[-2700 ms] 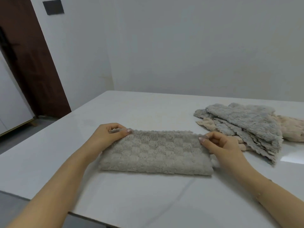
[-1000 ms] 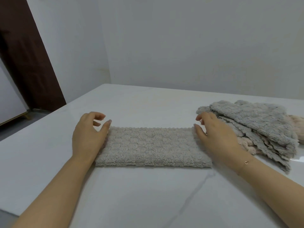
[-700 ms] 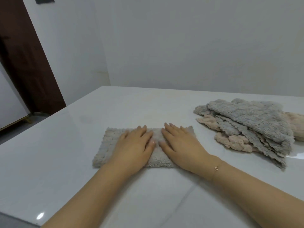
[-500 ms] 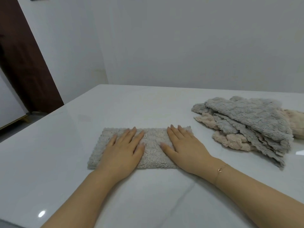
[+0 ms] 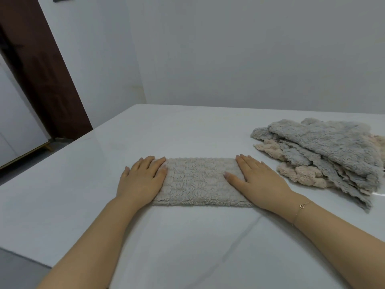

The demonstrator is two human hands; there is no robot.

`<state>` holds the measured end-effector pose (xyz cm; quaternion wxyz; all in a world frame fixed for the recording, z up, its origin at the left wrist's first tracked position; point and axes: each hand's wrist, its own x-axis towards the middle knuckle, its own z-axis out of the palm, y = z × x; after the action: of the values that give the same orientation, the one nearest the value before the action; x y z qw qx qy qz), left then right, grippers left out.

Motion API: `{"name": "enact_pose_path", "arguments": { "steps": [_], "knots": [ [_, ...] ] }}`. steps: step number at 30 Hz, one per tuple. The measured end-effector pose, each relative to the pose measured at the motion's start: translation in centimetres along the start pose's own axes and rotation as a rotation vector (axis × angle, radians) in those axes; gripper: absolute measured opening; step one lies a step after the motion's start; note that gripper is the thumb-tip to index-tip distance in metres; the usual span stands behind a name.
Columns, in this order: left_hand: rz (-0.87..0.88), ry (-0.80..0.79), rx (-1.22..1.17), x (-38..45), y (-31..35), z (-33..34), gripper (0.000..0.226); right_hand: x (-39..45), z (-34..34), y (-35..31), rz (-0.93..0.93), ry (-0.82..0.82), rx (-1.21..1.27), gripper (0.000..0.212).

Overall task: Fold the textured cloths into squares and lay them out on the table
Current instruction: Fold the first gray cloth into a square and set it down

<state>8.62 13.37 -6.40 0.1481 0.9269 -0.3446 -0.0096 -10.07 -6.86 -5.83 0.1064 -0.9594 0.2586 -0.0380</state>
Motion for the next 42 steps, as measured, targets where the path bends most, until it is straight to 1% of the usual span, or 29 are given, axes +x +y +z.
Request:
{"name": "enact_pose_path", "arguments": {
  "steps": [7,10,12,13,14,16,18,21,22,23,25,26,28,31,34,37,40,42],
  "knots": [
    [0.002,0.005,-0.019,1.8,-0.9,-1.7,0.039,-0.2,-0.2,0.1,0.001,0.029,-0.004,0.074],
    [-0.071,0.013,0.028,2.9,-1.2,-3.6,0.05,-0.3,-0.1,0.2,0.002,0.007,-0.02,0.074],
    [-0.15,-0.04,0.047,3.6,-1.7,-4.5,0.054,-0.3,0.0,0.2,0.004,0.002,-0.011,0.074],
    [-0.197,-0.102,0.008,3.8,-2.1,-4.8,0.058,-0.3,0.1,0.2,0.006,0.002,-0.004,0.074],
    [-0.246,-0.162,-0.094,3.9,-2.4,-5.0,0.063,-0.3,0.1,0.2,0.009,0.002,-0.002,0.074],
    [-0.341,-0.24,-0.38,3.4,-3.0,-5.1,0.074,-0.2,0.1,0.2,0.015,0.004,-0.001,0.074],
    [-0.331,-0.258,-0.489,2.1,-3.2,-5.2,0.073,-0.3,0.2,0.2,0.018,0.008,0.001,0.073],
    [-0.254,-0.248,-0.592,0.0,-3.2,-5.1,0.07,-0.3,0.2,0.2,0.018,0.005,0.009,0.074],
    [-0.23,-0.225,-0.628,-0.6,-3.2,-4.8,0.066,-0.3,0.2,0.2,0.019,0.003,0.012,0.074],
    [-0.216,-0.192,-0.662,-1.1,-3.0,-4.5,0.056,-0.2,0.2,0.2,0.019,0.001,0.015,0.074],
    [-0.209,-0.105,-0.709,-1.9,-2.8,-3.8,0.029,-0.3,0.0,0.2,0.02,-0.004,0.023,0.074],
    [-0.209,-0.063,-0.721,-2.0,-2.6,-3.6,0.022,-0.4,-0.1,0.1,0.025,-0.007,0.027,0.074],
    [-0.207,0.013,-0.721,-1.5,-2.5,-3.5,0.018,-0.8,-0.3,-0.4,0.036,0.007,0.009,0.073],
    [-0.154,0.086,-0.598,1.0,-2.7,-3.4,0.014,-1.6,-1.1,-1.9,0.028,0.05,-0.145,0.066],
    [-0.1,0.172,-0.447,4.1,-2.5,-2.9,0.021,-2.5,-2.2,-3.3,0.021,-0.006,-0.216,0.06],
    [-0.131,0.279,-0.324,6.1,-1.8,-2.0,0.031,-3.0,-3.5,-4.0,-0.013,-0.02,-0.188,0.055],
    [-0.238,0.433,-0.273,5.4,-1.1,-1.3,0.04,-2.3,-4.0,-3.5,-0.02,0.028,-0.091,0.064],
    [-0.299,0.52,-0.27,3.6,-1.3,-1.3,0.041,-1.5,-4.2,-2.6,-0.005,0.073,0.022,0.066]
  ]
}}
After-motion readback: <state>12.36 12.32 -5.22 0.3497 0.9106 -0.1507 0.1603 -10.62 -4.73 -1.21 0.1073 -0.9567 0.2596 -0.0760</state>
